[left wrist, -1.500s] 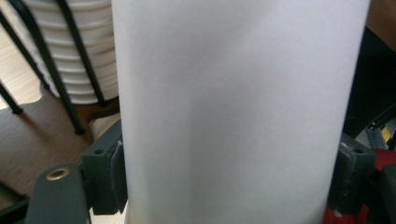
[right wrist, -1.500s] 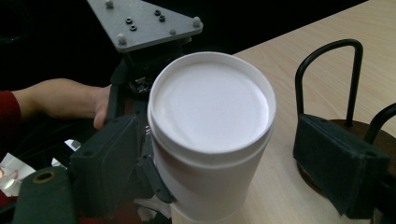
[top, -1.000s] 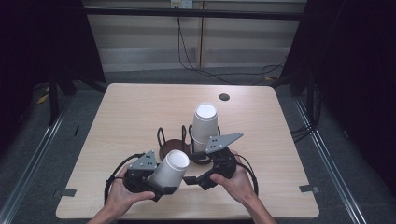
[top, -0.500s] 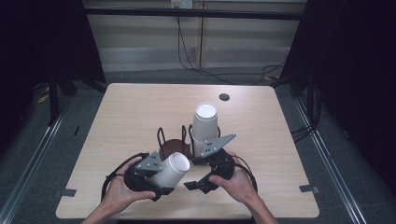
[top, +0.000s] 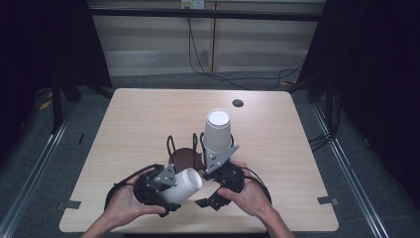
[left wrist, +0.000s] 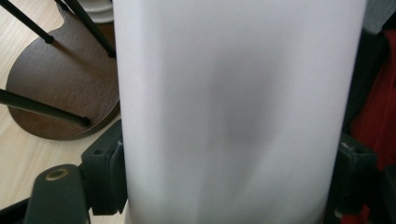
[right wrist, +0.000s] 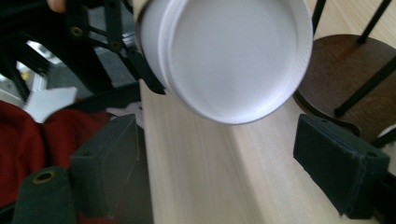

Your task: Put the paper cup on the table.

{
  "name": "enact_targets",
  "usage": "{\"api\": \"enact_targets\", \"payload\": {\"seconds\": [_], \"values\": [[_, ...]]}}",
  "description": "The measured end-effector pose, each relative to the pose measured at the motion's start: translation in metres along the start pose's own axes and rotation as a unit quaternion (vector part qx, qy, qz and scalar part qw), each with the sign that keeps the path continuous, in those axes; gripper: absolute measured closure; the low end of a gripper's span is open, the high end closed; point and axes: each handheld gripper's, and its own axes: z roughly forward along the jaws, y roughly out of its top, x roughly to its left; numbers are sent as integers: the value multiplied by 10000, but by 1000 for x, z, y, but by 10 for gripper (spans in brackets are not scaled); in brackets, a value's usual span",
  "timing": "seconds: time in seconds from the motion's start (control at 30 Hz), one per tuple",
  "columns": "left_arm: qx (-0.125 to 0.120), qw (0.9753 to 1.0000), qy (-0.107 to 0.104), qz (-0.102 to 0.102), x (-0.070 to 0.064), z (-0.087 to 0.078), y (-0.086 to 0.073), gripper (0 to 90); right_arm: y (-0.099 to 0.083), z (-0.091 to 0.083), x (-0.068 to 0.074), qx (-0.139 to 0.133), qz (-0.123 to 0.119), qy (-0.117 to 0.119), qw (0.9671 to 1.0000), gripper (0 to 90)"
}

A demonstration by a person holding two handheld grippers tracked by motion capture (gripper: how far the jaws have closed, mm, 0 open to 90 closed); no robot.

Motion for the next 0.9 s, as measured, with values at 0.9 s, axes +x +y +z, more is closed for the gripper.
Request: {"api": "enact_targets", "payload": {"seconds": [0.9], "values": [[918,9934,-112,673,-9,17,28,189,8,15,-5,964,-152,210,9950,147]]}}
